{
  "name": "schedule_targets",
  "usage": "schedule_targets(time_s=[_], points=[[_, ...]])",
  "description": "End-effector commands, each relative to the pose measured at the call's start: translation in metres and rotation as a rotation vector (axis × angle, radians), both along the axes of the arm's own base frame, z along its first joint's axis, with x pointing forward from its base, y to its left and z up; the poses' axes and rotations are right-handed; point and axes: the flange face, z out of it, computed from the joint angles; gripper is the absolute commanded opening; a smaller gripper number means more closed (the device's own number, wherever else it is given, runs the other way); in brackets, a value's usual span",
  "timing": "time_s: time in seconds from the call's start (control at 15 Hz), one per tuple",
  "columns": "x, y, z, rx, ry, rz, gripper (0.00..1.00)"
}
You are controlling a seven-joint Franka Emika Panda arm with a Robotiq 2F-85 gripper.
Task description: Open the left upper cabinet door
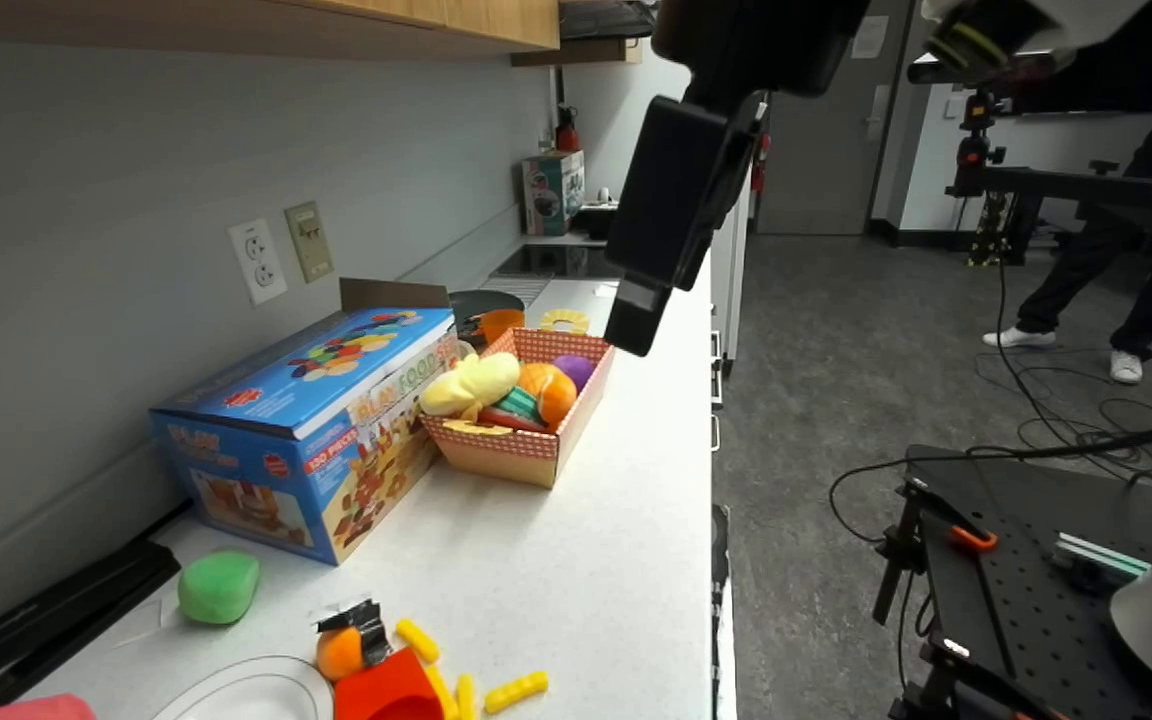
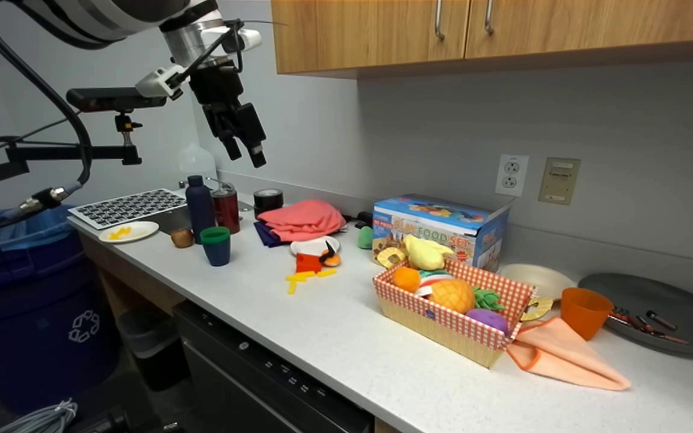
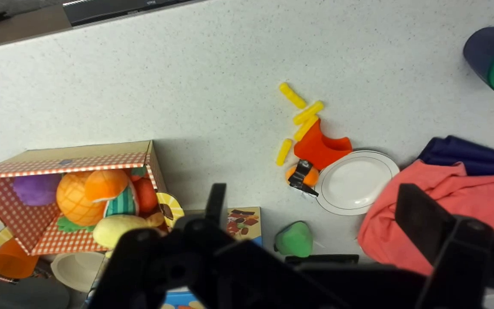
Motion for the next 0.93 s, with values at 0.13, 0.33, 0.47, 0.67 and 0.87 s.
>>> schedule_targets(time_s=[0.13,0.33,0.47,0.67,0.87], points=[[-0.009,-0.016,0.023,-0.045,0.023,-0.03,1.0],[-0.025,-0.04,0.055,-0.072,0.033,-0.057,1.0],[-0.036,-0.056,0.08,-0.088,0.018,-0.087,1.0],[-0.048,-0.082,0.12,-0.093,-0.053,-0.135,1.0],[-0.055,-0.097,0.15,-0.058,-0.15,-0.175,1.0]])
